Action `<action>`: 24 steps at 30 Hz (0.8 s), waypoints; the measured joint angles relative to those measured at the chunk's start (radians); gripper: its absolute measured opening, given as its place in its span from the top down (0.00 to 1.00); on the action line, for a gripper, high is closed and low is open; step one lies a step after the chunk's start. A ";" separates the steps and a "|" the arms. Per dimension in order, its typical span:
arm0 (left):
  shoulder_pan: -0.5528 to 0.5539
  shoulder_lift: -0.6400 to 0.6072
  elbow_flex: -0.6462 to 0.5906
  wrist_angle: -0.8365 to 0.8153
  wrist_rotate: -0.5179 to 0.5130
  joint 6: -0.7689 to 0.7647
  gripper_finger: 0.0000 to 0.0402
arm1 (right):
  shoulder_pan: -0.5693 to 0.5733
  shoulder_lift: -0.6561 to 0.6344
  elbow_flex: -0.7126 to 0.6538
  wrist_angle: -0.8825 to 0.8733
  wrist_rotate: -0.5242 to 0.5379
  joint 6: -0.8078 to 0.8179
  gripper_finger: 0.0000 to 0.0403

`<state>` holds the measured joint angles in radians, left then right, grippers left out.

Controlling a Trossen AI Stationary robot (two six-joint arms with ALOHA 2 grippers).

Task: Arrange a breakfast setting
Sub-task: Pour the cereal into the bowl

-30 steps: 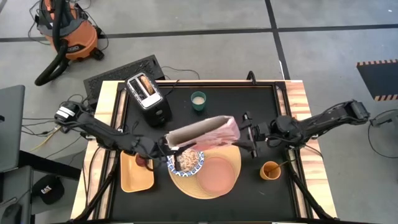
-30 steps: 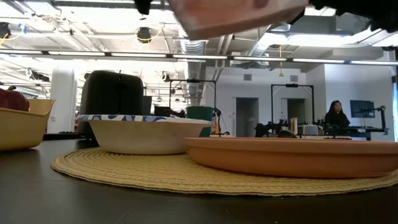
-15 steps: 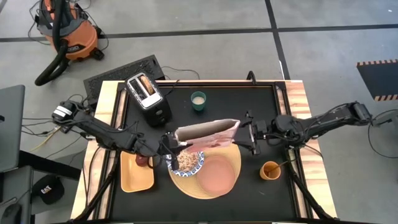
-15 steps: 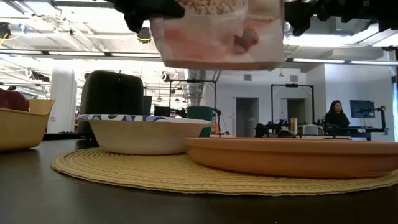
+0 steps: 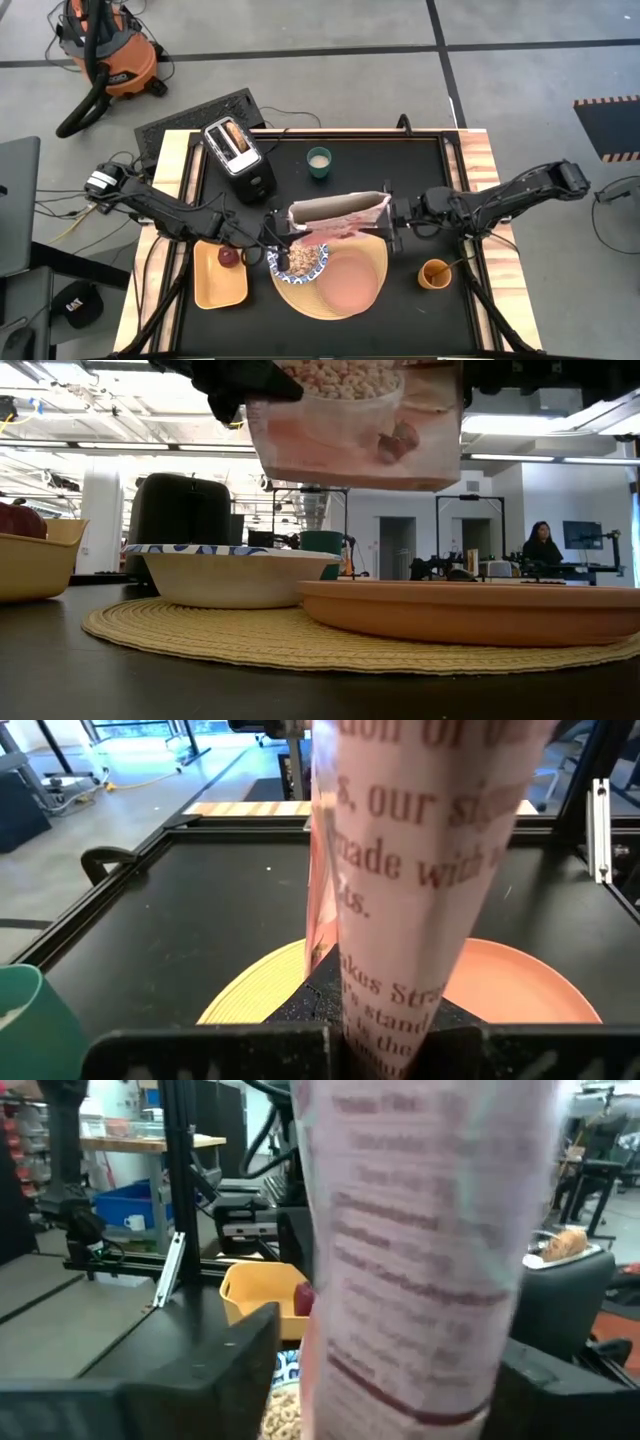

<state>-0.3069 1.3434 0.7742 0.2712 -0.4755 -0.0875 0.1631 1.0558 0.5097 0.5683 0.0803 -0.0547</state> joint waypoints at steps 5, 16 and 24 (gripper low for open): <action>-0.001 0.000 0.000 -0.001 0.000 -0.001 1.00 | 0.004 0.004 0.005 -0.007 -0.001 -0.007 0.65; -0.009 -0.007 0.000 0.016 -0.052 0.000 0.81 | 0.014 -0.045 0.005 -0.115 0.048 -0.050 0.92; -0.050 -0.096 0.001 -0.103 -0.135 -0.026 0.52 | 0.014 -0.274 0.005 -0.415 0.214 -0.043 0.94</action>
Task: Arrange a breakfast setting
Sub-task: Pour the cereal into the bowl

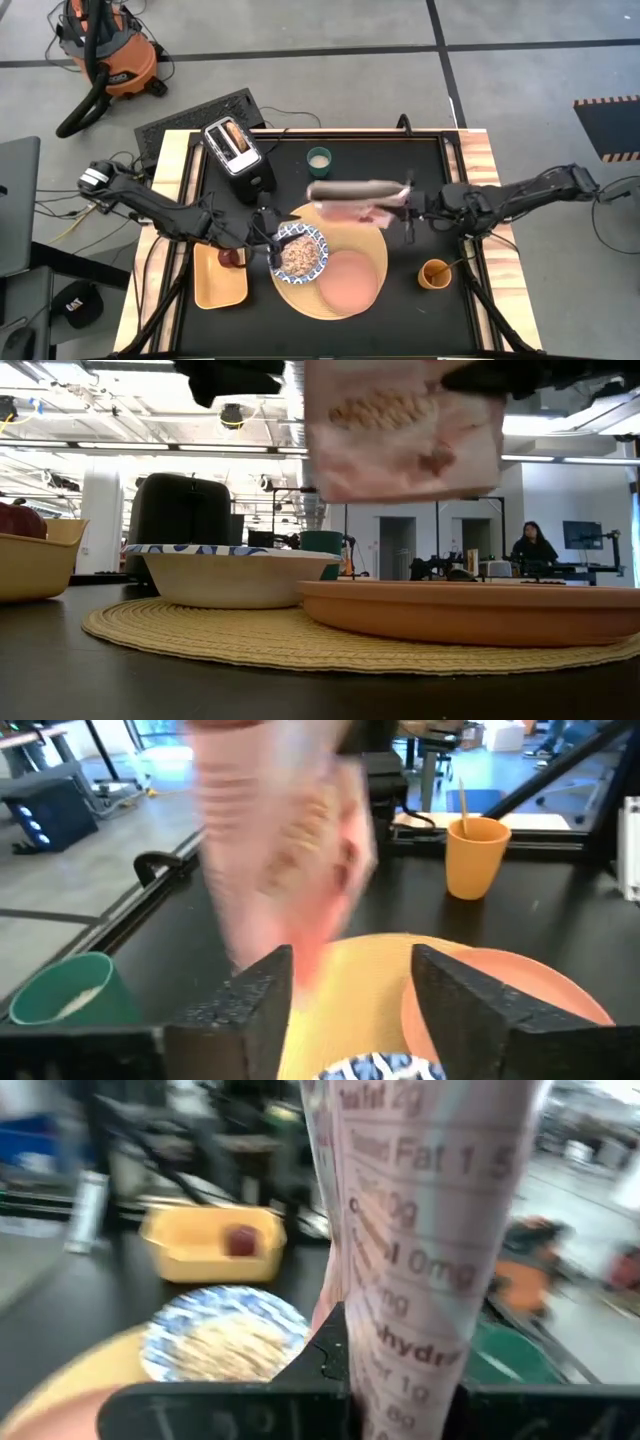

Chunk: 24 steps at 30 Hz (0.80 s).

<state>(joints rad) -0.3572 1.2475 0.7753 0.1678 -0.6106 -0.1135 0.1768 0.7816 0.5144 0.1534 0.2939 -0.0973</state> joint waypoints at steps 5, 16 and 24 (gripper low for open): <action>-0.006 -0.016 0.000 -0.064 -0.004 -0.041 0.46 | -0.009 -0.144 0.000 -0.269 0.187 0.081 0.93; -0.003 -0.003 0.000 -0.053 -0.003 -0.048 0.46 | -0.089 -0.292 -0.066 -0.434 0.399 0.201 0.94; -0.003 -0.003 0.000 -0.040 -0.003 -0.053 0.46 | -0.240 -0.335 -0.238 -0.279 0.389 0.197 0.93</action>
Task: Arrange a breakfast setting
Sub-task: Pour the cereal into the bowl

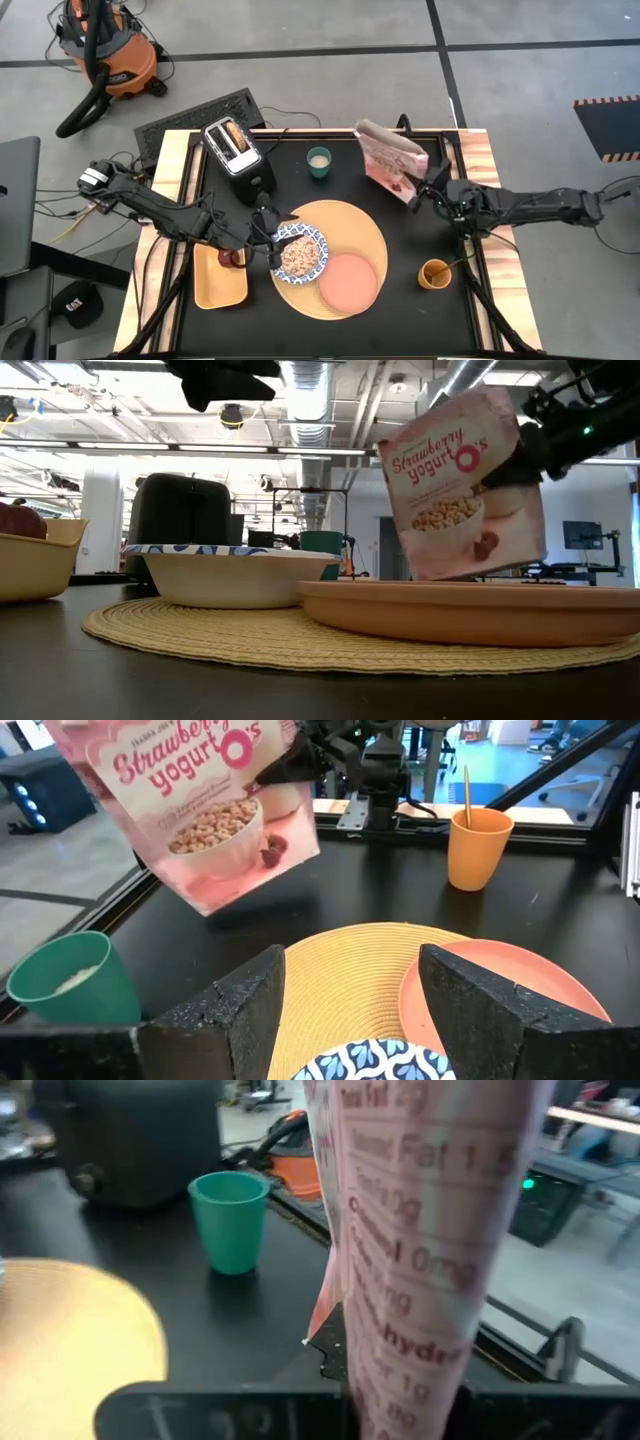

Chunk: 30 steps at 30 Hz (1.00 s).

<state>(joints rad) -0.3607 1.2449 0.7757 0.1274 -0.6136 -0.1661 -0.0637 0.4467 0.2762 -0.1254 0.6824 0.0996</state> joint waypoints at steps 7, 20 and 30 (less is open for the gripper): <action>0.000 0.000 0.000 -0.002 0.000 -0.013 0.46 | -0.100 -0.043 -0.079 0.040 -0.007 -0.021 0.93; 0.000 0.000 0.000 0.001 -0.002 -0.008 0.46 | -0.161 -0.043 -0.117 -0.001 -0.012 0.069 0.83; 0.001 0.000 -0.001 0.002 -0.003 -0.007 0.46 | -0.160 -0.042 -0.117 -0.004 -0.024 0.076 0.60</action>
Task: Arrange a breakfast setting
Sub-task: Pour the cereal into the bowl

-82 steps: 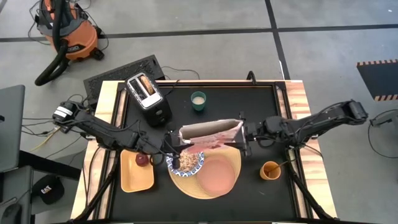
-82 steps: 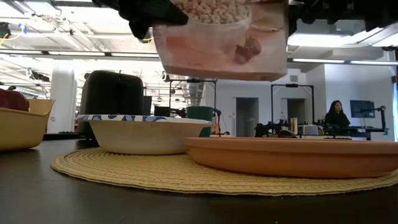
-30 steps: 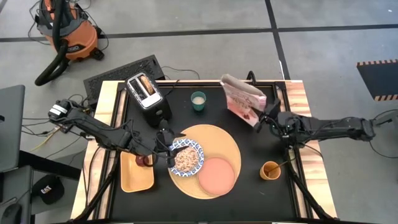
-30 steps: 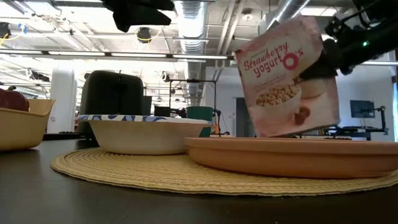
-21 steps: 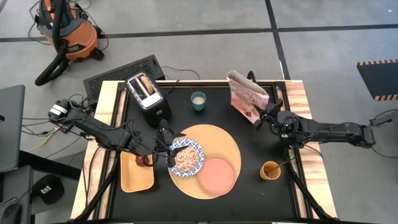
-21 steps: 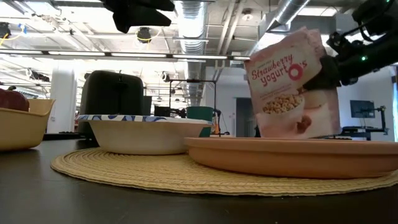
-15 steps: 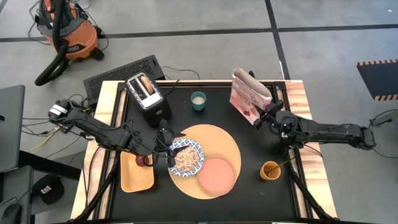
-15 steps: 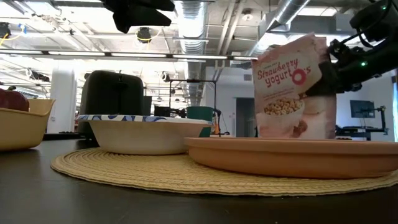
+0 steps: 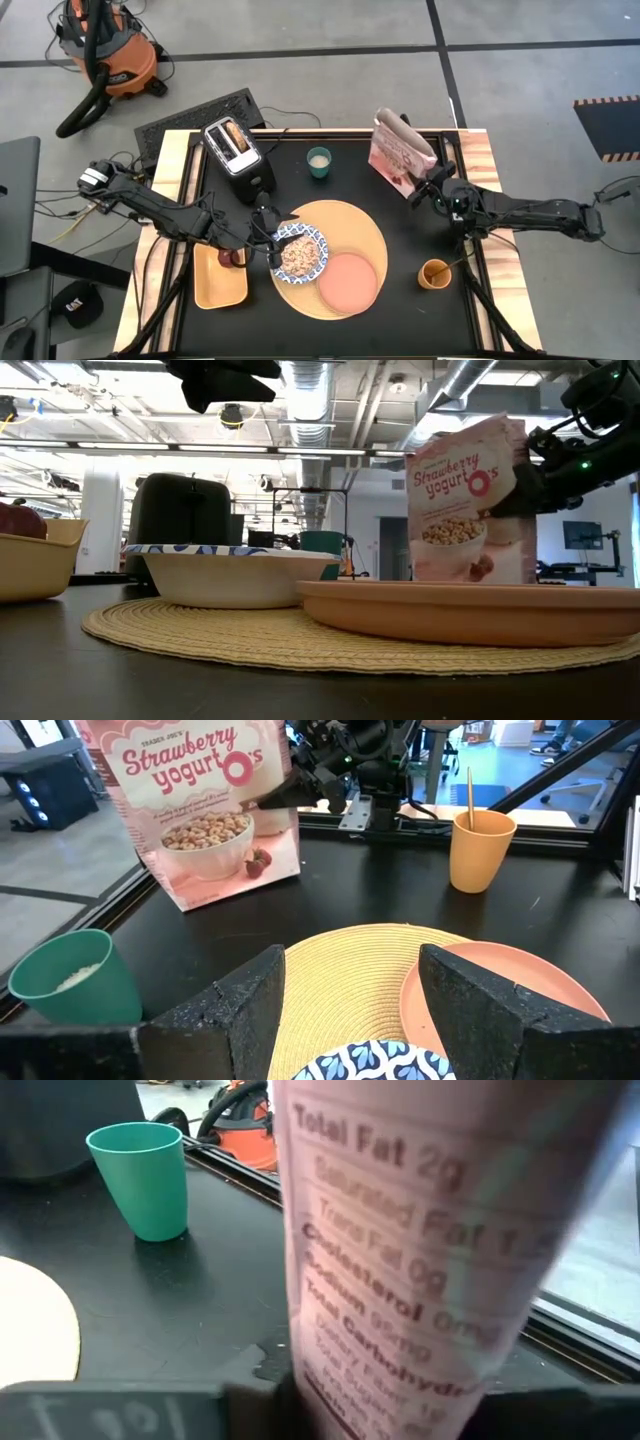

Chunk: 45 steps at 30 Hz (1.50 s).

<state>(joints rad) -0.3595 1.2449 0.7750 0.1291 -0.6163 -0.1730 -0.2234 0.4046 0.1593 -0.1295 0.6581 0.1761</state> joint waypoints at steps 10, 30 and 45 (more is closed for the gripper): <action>0.000 0.000 0.000 0.000 0.000 0.000 0.46 | 0.000 0.000 0.022 0.000 -0.002 -0.002 0.42; 0.001 0.000 0.000 0.000 0.000 0.005 0.46 | 0.000 0.000 0.172 -0.068 -0.004 -0.080 0.42; 0.001 0.000 0.000 0.000 0.000 0.016 0.46 | 0.023 0.000 0.271 -0.080 -0.005 -0.123 0.35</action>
<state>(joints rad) -0.3584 1.2449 0.7746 0.1295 -0.6167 -0.1575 -0.2001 0.4046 0.4307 -0.2094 0.6533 0.0534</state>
